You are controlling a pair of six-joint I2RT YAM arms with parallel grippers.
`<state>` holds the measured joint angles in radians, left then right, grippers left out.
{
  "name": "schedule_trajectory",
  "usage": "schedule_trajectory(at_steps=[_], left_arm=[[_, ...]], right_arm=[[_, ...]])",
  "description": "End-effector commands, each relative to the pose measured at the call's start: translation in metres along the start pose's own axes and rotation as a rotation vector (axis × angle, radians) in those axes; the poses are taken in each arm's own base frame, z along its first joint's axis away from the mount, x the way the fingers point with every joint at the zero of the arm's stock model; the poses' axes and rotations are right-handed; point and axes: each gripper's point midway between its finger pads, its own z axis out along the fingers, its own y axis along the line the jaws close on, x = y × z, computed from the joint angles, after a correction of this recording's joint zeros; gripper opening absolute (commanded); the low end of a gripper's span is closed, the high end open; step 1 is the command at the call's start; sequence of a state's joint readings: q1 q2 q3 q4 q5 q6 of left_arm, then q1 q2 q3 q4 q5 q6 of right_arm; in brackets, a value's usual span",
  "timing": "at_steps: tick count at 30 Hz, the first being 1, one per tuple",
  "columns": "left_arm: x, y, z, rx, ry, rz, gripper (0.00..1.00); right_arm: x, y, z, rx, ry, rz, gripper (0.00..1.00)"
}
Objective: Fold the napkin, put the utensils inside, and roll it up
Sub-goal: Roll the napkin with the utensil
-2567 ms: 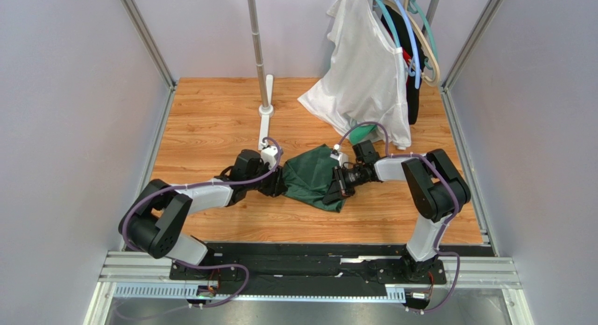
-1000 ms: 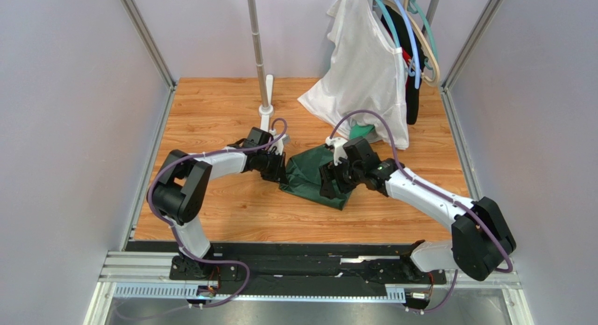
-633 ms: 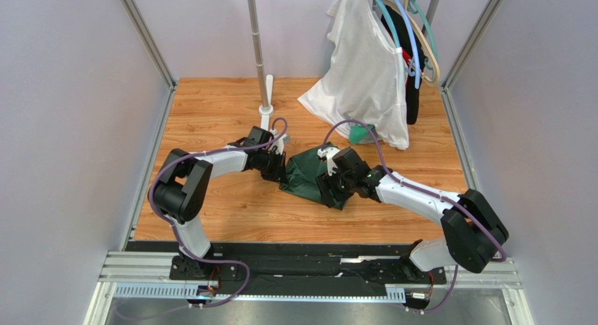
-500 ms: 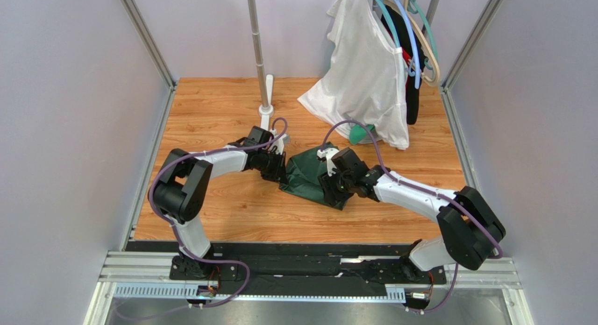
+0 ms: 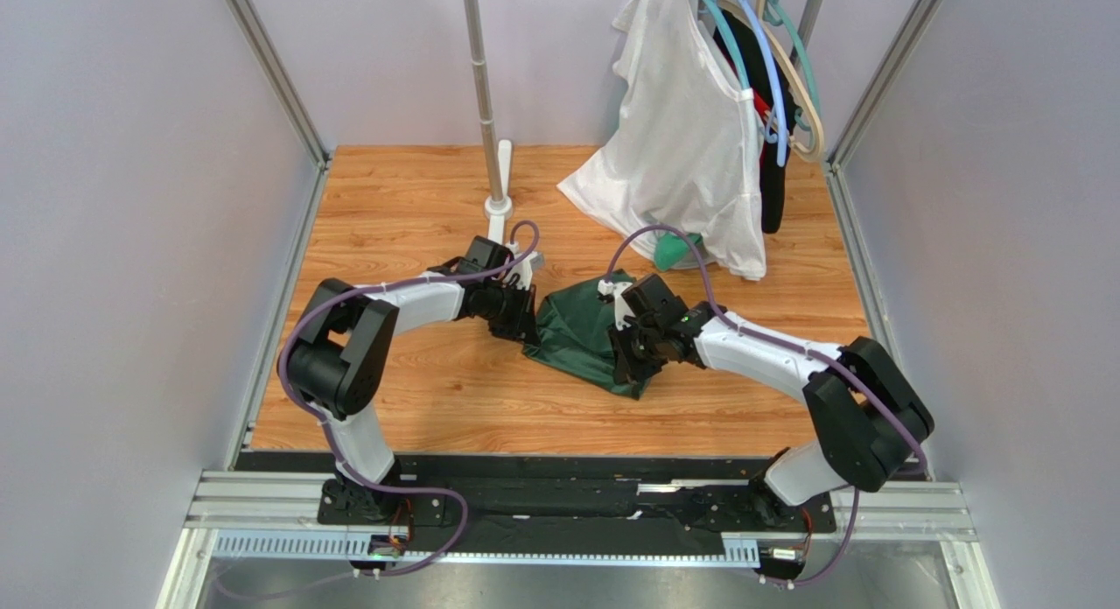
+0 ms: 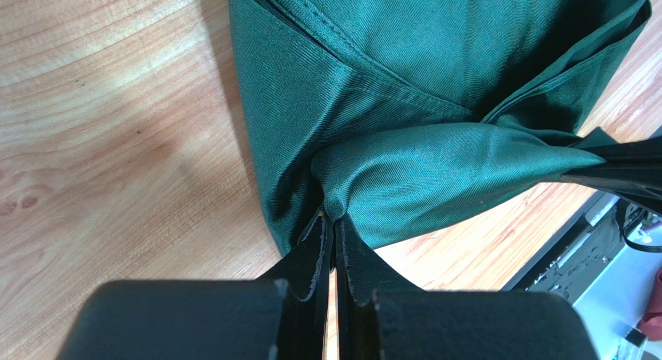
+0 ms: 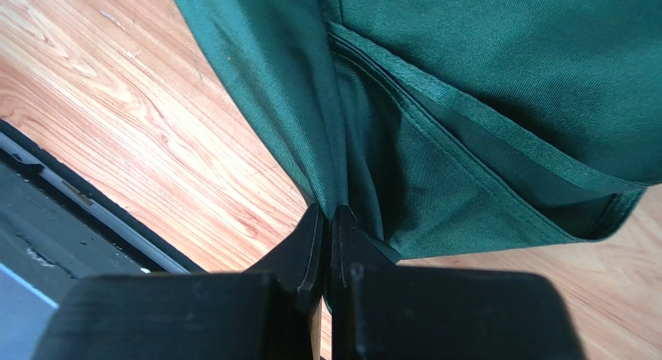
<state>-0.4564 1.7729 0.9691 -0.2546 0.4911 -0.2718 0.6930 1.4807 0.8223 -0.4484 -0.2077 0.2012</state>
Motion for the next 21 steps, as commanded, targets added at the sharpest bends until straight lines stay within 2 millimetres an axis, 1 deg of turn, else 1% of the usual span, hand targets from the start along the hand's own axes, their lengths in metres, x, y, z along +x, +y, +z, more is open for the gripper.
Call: schedule_trajectory(at_steps=[1, 3, 4, 6, 7, 10, 13, 15, 18, 21], left_arm=[[-0.009, -0.001, -0.009, -0.016, -0.041, 0.035, 0.04], [-0.011, -0.002, -0.012, -0.02, -0.06, 0.037, 0.09], [-0.011, -0.003, -0.013, -0.021, -0.068, 0.036, 0.17], [-0.013, -0.004, -0.017, -0.023, -0.085, 0.033, 0.26], [-0.012, -0.004, -0.017, -0.02, -0.089, 0.031, 0.33], [-0.013, -0.002, -0.019, -0.018, -0.104, 0.013, 0.42], [-0.01, 0.004, -0.019, -0.031, -0.104, -0.013, 0.43], [-0.012, 0.007, -0.022, -0.036, -0.12, -0.022, 0.45], [-0.015, 0.005, -0.028, -0.027, -0.161, -0.006, 0.51], [-0.02, -0.001, -0.032, 0.006, -0.202, 0.007, 0.6]], right_arm=[[-0.001, 0.009, 0.003, -0.1, 0.04, 0.079, 0.0], [0.001, 0.007, 0.007, -0.12, 0.06, 0.099, 0.0], [0.003, 0.006, 0.009, -0.124, 0.065, 0.105, 0.0], [0.004, 0.004, 0.013, -0.142, 0.075, 0.126, 0.0], [0.004, 0.002, 0.014, -0.146, 0.078, 0.137, 0.0], [0.003, 0.0, 0.016, -0.153, 0.079, 0.145, 0.0], [0.004, -0.001, 0.018, -0.165, 0.089, 0.151, 0.0], [0.004, -0.002, 0.018, -0.178, 0.09, 0.151, 0.0], [0.006, -0.004, 0.021, -0.191, 0.105, 0.163, 0.0], [0.009, -0.006, 0.023, -0.202, 0.116, 0.168, 0.0]])
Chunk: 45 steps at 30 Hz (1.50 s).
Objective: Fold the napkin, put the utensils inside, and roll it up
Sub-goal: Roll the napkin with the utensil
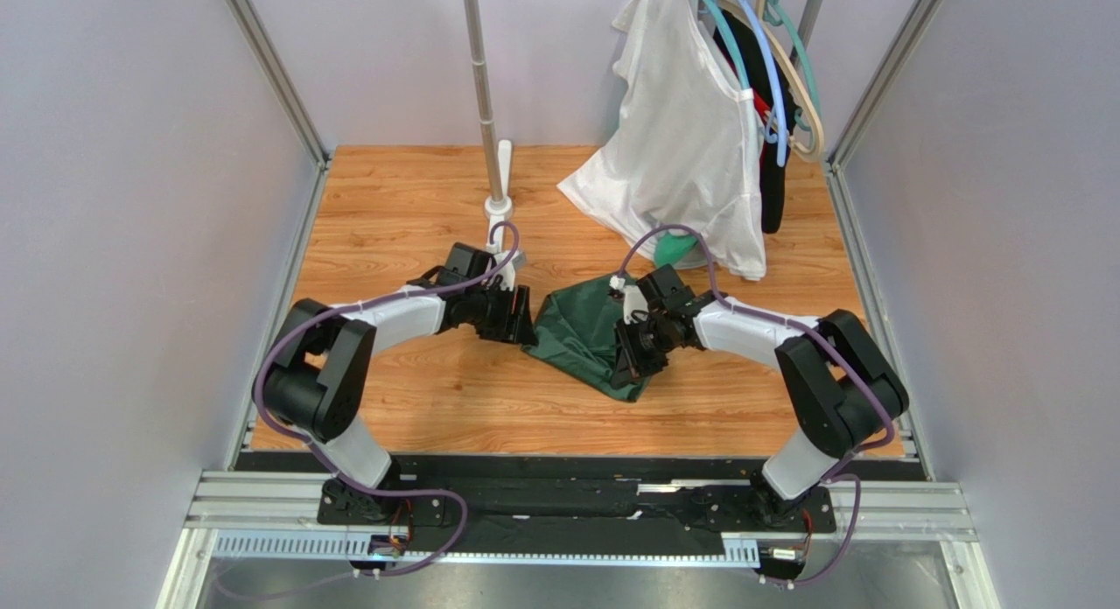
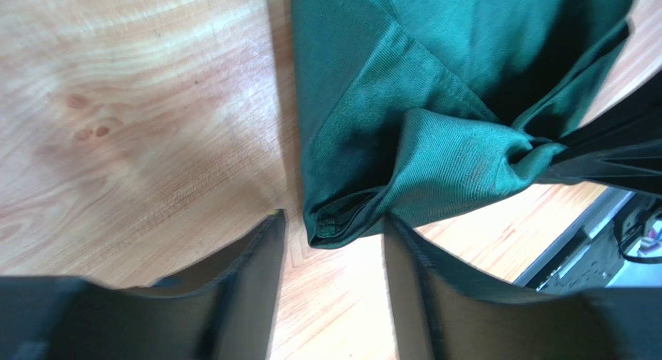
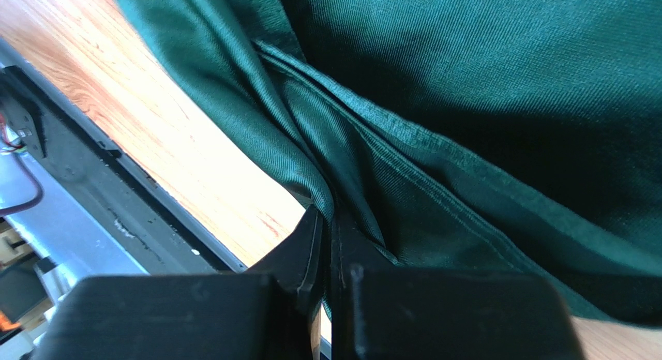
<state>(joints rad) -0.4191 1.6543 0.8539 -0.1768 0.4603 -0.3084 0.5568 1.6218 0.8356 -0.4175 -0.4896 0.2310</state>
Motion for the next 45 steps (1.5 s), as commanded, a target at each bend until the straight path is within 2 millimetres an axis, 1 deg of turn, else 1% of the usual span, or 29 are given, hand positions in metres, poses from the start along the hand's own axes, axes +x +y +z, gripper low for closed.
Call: schedule_trajectory(at_steps=[1, 5, 6, 7, 10, 12, 14, 15, 16, 18, 19, 20, 21, 22, 23, 24, 26, 27, 28, 30, 31, 32, 33, 34, 38, 40, 44, 45], left_arm=[[-0.022, -0.012, -0.01, 0.055, -0.11, 0.03, 0.61], [-0.021, -0.011, -0.006, 0.095, -0.105, 0.016, 0.63], [-0.024, -0.011, -0.006, 0.106, -0.121, 0.015, 0.64], [-0.023, -0.013, -0.007, 0.117, -0.121, 0.011, 0.64], [-0.033, -0.023, -0.014, 0.168, -0.176, 0.046, 0.65], [-0.032, -0.026, -0.017, 0.18, -0.19, 0.066, 0.65], [-0.037, -0.031, -0.026, 0.187, -0.237, 0.097, 0.65], [-0.035, -0.031, -0.028, 0.186, -0.258, 0.109, 0.65], [-0.041, -0.037, -0.038, 0.189, -0.301, 0.137, 0.65], [-0.043, -0.035, -0.046, 0.165, -0.361, 0.176, 0.65], [-0.05, -0.041, -0.06, 0.162, -0.419, 0.209, 0.65], [-0.054, -0.041, -0.066, 0.146, -0.459, 0.232, 0.65], [-0.054, -0.041, -0.07, 0.143, -0.494, 0.25, 0.65], [-0.058, -0.049, -0.082, 0.152, -0.544, 0.284, 0.66], [-0.062, -0.059, -0.088, 0.188, -0.587, 0.341, 0.66], [-0.055, -0.065, -0.088, 0.217, -0.59, 0.371, 0.66], [-0.05, -0.081, -0.087, 0.29, -0.589, 0.439, 0.67], [-0.044, -0.096, -0.081, 0.332, -0.564, 0.474, 0.67], [-0.038, -0.098, -0.072, 0.347, -0.528, 0.483, 0.67], [-0.031, -0.115, -0.064, 0.408, -0.492, 0.537, 0.66], [-0.026, -0.118, -0.057, 0.426, -0.465, 0.544, 0.66], [-0.024, -0.122, -0.053, 0.443, -0.455, 0.566, 0.66], [-0.025, -0.125, -0.05, 0.45, -0.45, 0.58, 0.66], [-0.019, -0.125, -0.04, 0.461, -0.416, 0.589, 0.66], [-0.016, -0.135, -0.029, 0.517, -0.372, 0.612, 0.65], [-0.014, -0.134, -0.022, 0.512, -0.363, 0.626, 0.65], [-0.014, -0.141, -0.015, 0.533, -0.36, 0.661, 0.64], [-0.012, -0.14, -0.01, 0.537, -0.346, 0.66, 0.64]], right_arm=[[-0.001, -0.008, 0.006, -0.001, 0.015, -0.008, 0.0], [0.002, -0.009, 0.009, -0.016, 0.031, 0.003, 0.0], [0.001, -0.009, 0.009, -0.022, 0.032, 0.001, 0.0], [0.001, -0.009, 0.009, -0.022, 0.035, 0.002, 0.0], [0.001, -0.009, 0.01, -0.027, 0.038, 0.005, 0.0], [-0.001, -0.009, 0.009, -0.025, 0.033, 0.007, 0.0], [-0.003, -0.009, 0.008, -0.021, 0.025, 0.002, 0.0], [-0.004, -0.008, 0.007, -0.02, 0.02, 0.001, 0.0], [-0.005, -0.008, 0.006, -0.022, 0.017, -0.001, 0.0], [-0.005, -0.007, 0.006, -0.024, 0.021, -0.001, 0.0], [-0.004, -0.007, 0.006, -0.026, 0.024, -0.001, 0.0], [-0.003, -0.006, 0.006, -0.033, 0.029, 0.0, 0.0], [-0.003, -0.005, 0.006, -0.037, 0.032, 0.001, 0.0], [-0.002, -0.004, 0.006, -0.044, 0.036, 0.0, 0.0], [-0.002, -0.003, 0.006, -0.052, 0.04, 0.0, 0.0], [-0.001, -0.003, 0.006, -0.055, 0.041, -0.003, 0.0], [-0.001, -0.001, 0.006, -0.076, 0.051, -0.008, 0.0], [-0.001, -0.001, 0.005, -0.084, 0.055, -0.004, 0.0], [-0.001, 0.0, 0.005, -0.099, 0.059, -0.015, 0.0], [0.001, 0.004, 0.003, -0.131, 0.074, -0.016, 0.0], [0.001, 0.004, 0.003, -0.139, 0.077, -0.019, 0.0], [0.004, 0.006, 0.002, -0.157, 0.092, -0.029, 0.0], [0.006, 0.005, 0.002, -0.166, 0.102, -0.025, 0.0], [0.006, 0.006, 0.002, -0.177, 0.105, -0.026, 0.0], [0.009, 0.006, 0.001, -0.206, 0.12, -0.021, 0.0], [0.008, 0.008, 0.0, -0.215, 0.118, -0.022, 0.0], [0.009, 0.007, -0.001, -0.224, 0.121, -0.019, 0.0], [0.008, 0.007, -0.001, -0.225, 0.121, -0.016, 0.0]])
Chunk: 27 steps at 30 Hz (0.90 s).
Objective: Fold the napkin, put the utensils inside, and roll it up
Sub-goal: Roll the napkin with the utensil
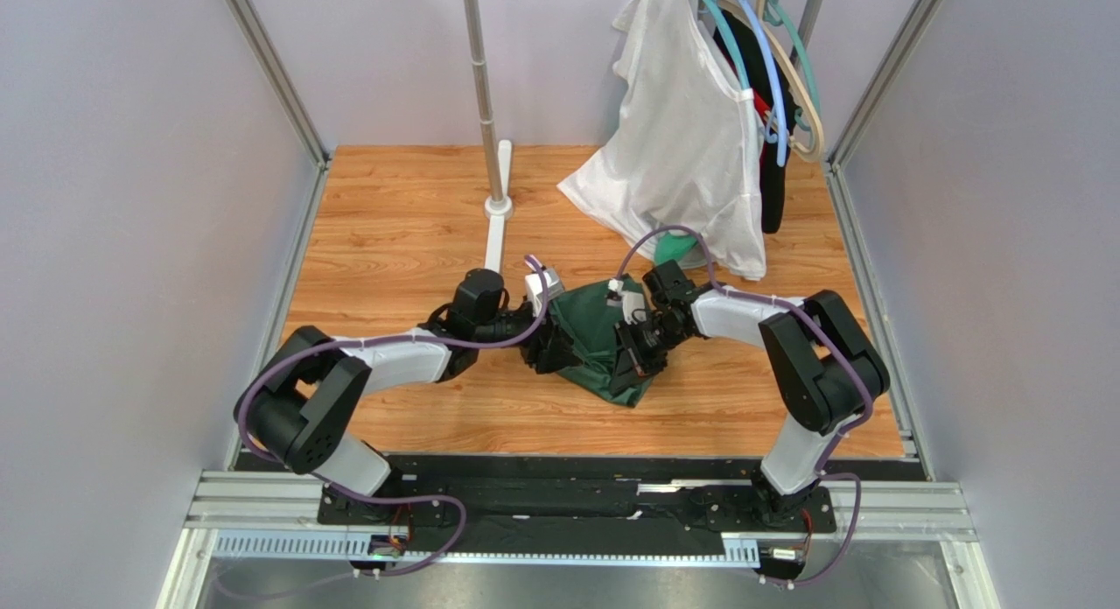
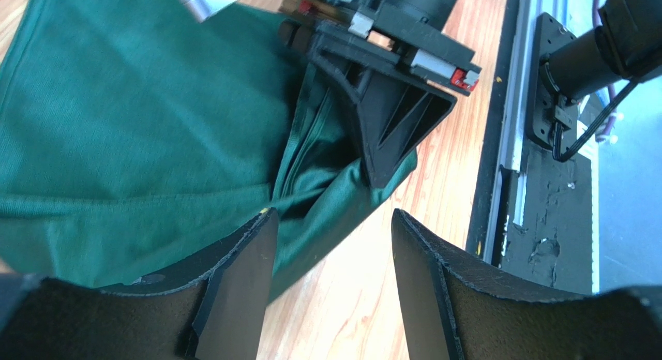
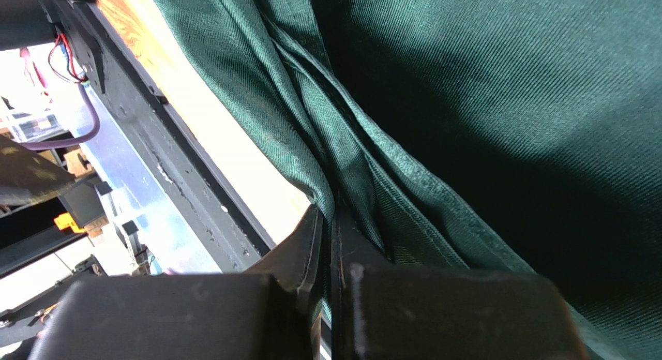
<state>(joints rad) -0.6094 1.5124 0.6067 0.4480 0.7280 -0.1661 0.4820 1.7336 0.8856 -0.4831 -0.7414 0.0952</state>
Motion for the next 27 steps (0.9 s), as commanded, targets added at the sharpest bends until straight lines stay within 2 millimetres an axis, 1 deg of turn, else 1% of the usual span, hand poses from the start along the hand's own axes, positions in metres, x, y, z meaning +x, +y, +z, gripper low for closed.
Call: schedule_trajectory(at_steps=[1, 2, 4, 5, 6, 9, 13, 16, 20, 22, 27], left_arm=[[-0.024, -0.008, 0.014, 0.081, -0.049, 0.133, 0.64], [-0.025, -0.013, 0.018, 0.107, -0.045, 0.137, 0.64], [-0.017, -0.014, 0.023, 0.134, -0.02, 0.122, 0.64], [-0.016, -0.017, 0.025, 0.161, -0.005, 0.114, 0.64], [-0.006, -0.017, 0.029, 0.175, 0.022, 0.094, 0.64], [0.01, -0.021, 0.033, 0.216, 0.076, 0.055, 0.64], [0.025, -0.021, 0.031, 0.216, 0.132, 0.03, 0.64], [0.035, -0.017, 0.03, 0.188, 0.179, 0.031, 0.64], [0.035, -0.016, 0.03, 0.182, 0.183, 0.033, 0.63], [0.036, -0.011, 0.031, 0.15, 0.185, 0.059, 0.62], [0.02, -0.013, 0.036, 0.142, 0.134, 0.104, 0.64]], right_arm=[[0.0, -0.001, -0.001, -0.017, 0.018, -0.009, 0.0], [0.0, -0.001, -0.002, -0.024, 0.016, -0.004, 0.0], [0.0, 0.0, -0.003, -0.036, 0.016, -0.007, 0.0], [-0.002, 0.001, -0.004, -0.044, 0.013, -0.013, 0.0], [-0.002, 0.001, -0.005, -0.048, 0.013, -0.01, 0.0], [-0.004, 0.0, -0.007, -0.076, 0.006, 0.001, 0.0], [-0.003, -0.002, -0.01, -0.081, 0.004, 0.011, 0.0], [-0.004, -0.003, -0.012, -0.089, -0.002, 0.015, 0.0], [-0.006, -0.005, -0.013, -0.092, -0.006, 0.026, 0.0], [-0.005, -0.004, -0.012, -0.099, -0.001, 0.023, 0.0], [-0.003, -0.007, -0.01, -0.097, 0.006, 0.031, 0.0]])
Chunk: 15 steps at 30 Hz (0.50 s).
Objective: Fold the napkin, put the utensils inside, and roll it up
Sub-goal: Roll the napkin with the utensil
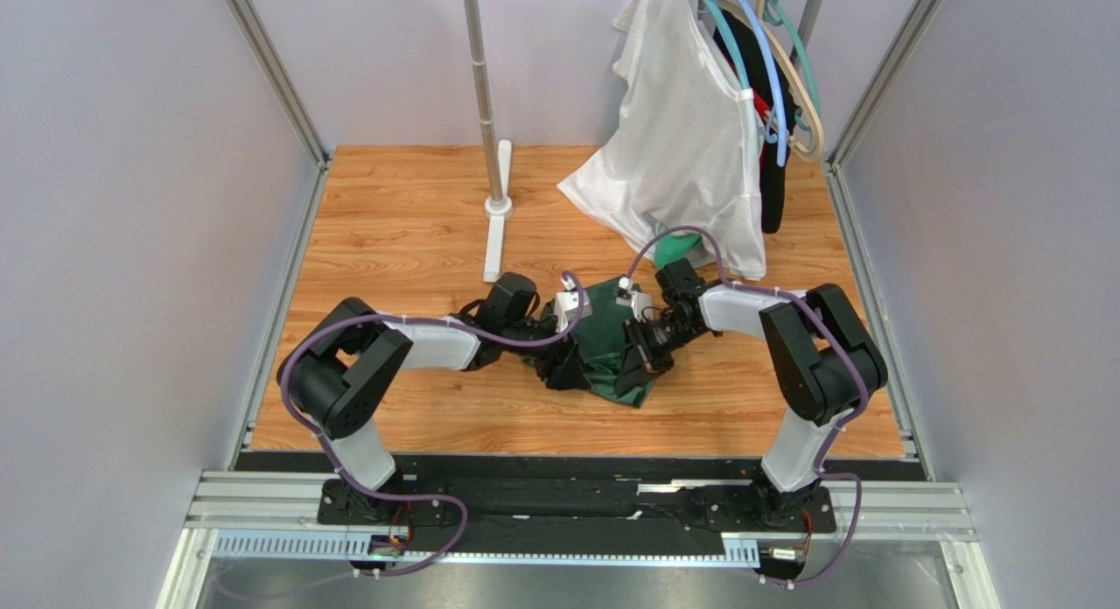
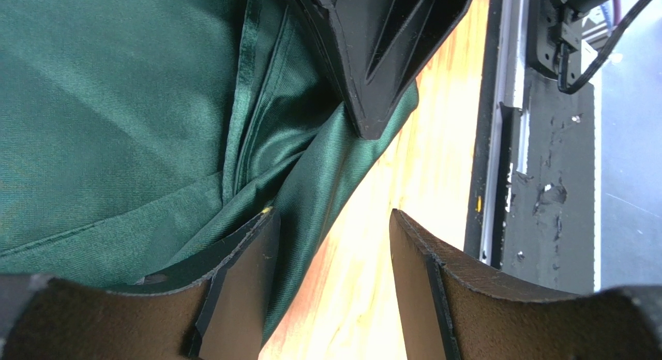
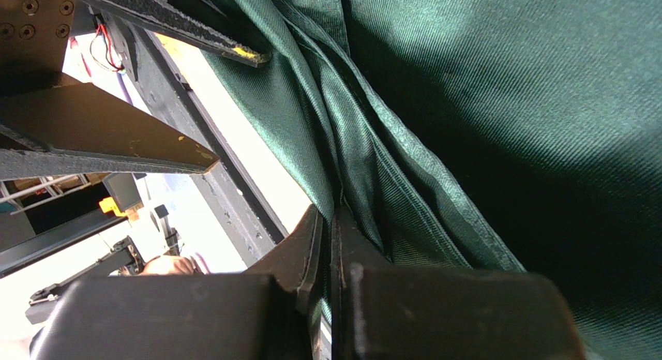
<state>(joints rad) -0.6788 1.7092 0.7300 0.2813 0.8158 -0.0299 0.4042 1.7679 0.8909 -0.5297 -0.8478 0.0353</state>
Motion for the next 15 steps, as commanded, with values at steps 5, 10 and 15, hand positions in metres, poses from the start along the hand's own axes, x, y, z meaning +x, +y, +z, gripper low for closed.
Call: schedule_trajectory(at_steps=[5, 10, 15], left_arm=[[-0.029, 0.004, 0.006, -0.019, -0.046, 0.12, 0.64], [-0.019, 0.012, 0.005, -0.064, -0.002, 0.102, 0.61], [-0.01, 0.009, 0.005, -0.051, 0.026, 0.083, 0.54]], right_arm=[[-0.005, -0.002, 0.0, -0.008, 0.0, -0.009, 0.0], [-0.005, -0.004, 0.0, -0.005, 0.002, -0.002, 0.0], [-0.007, -0.006, -0.003, 0.003, -0.009, 0.016, 0.0]])
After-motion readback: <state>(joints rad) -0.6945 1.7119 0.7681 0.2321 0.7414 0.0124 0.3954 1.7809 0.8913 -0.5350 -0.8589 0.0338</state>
